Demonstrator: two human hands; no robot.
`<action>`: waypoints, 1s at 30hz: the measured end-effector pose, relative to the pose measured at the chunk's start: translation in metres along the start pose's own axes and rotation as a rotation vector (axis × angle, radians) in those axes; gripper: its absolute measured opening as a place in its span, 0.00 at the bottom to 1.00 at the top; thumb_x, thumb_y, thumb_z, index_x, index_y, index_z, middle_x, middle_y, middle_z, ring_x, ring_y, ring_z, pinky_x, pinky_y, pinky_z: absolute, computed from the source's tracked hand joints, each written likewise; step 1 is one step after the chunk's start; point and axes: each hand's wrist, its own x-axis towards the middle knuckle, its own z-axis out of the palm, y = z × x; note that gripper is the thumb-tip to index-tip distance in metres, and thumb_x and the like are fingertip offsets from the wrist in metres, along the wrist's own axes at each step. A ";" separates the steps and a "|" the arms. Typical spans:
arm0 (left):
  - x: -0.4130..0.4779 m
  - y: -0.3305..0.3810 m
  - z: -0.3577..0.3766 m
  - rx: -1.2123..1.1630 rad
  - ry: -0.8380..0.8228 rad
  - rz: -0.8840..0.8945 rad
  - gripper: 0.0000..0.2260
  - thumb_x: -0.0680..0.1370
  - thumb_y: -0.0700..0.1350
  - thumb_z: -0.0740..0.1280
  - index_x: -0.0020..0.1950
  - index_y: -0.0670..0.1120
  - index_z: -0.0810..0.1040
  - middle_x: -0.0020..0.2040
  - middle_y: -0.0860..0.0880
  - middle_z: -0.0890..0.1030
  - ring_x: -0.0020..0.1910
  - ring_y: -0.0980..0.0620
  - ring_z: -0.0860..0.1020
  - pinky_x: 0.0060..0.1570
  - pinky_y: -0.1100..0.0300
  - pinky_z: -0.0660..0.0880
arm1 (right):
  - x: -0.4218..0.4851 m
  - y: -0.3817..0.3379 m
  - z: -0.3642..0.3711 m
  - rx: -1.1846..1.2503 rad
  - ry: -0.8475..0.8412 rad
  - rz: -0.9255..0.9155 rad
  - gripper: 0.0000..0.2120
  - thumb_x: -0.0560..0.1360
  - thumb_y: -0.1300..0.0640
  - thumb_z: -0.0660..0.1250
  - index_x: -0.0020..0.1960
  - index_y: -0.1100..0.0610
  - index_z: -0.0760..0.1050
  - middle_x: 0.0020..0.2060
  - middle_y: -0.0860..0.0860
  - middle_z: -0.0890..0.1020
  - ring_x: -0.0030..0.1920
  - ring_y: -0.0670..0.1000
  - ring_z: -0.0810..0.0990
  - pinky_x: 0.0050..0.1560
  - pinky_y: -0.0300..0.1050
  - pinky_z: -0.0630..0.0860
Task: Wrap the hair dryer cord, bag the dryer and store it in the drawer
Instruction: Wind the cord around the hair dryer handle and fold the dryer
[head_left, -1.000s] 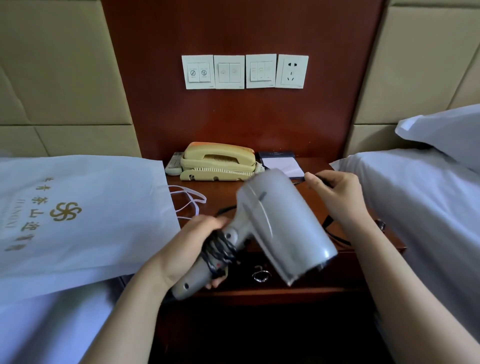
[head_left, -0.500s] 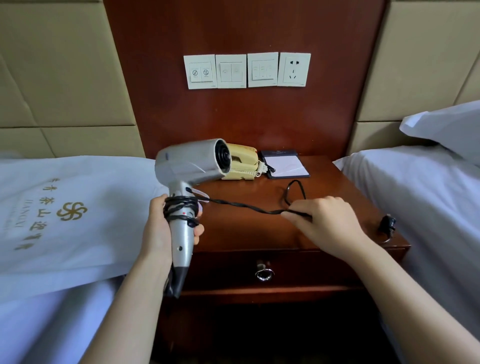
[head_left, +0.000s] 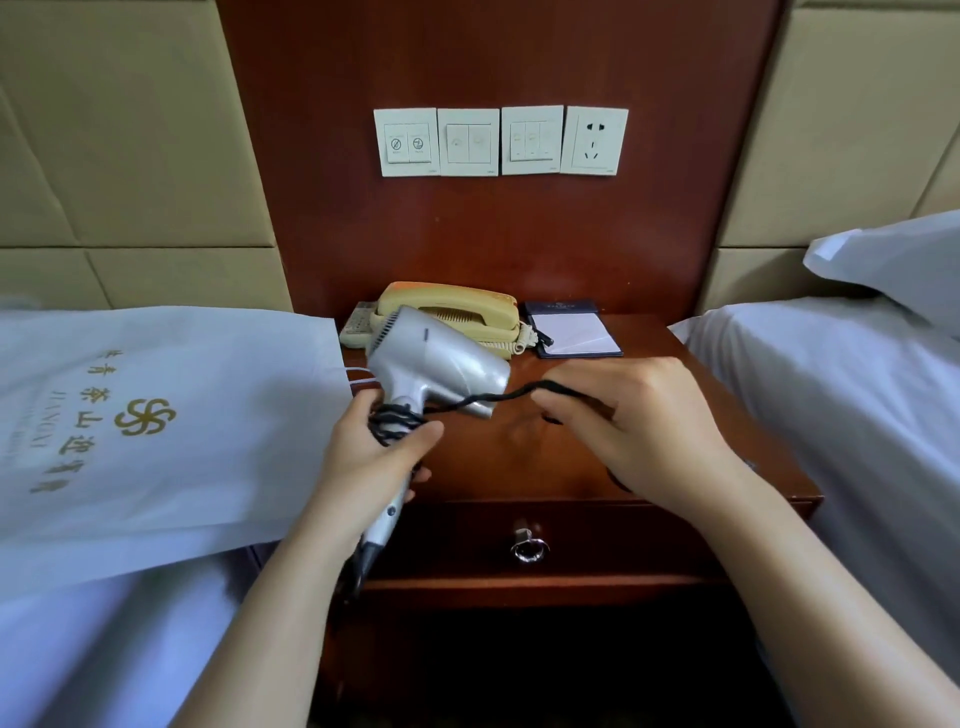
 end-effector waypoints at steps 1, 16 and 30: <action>0.000 -0.002 0.003 0.076 -0.006 0.029 0.15 0.72 0.46 0.72 0.56 0.51 0.71 0.43 0.49 0.81 0.31 0.49 0.81 0.36 0.54 0.79 | 0.003 -0.005 -0.002 -0.004 -0.002 -0.007 0.17 0.76 0.46 0.57 0.38 0.54 0.77 0.28 0.50 0.77 0.30 0.53 0.75 0.30 0.51 0.72; -0.005 0.003 0.023 0.453 -0.058 0.058 0.04 0.70 0.52 0.56 0.42 0.55 0.66 0.36 0.57 0.73 0.32 0.55 0.76 0.35 0.59 0.77 | 0.013 -0.055 0.021 0.028 -0.181 -0.100 0.09 0.75 0.53 0.62 0.36 0.48 0.72 0.25 0.48 0.68 0.26 0.54 0.65 0.24 0.46 0.65; -0.003 -0.003 0.020 0.461 -0.038 0.126 0.09 0.79 0.55 0.54 0.48 0.56 0.73 0.36 0.50 0.79 0.38 0.45 0.80 0.42 0.51 0.78 | 0.012 0.000 -0.002 0.116 -0.277 0.266 0.17 0.72 0.47 0.68 0.32 0.58 0.72 0.24 0.50 0.70 0.28 0.49 0.66 0.33 0.48 0.66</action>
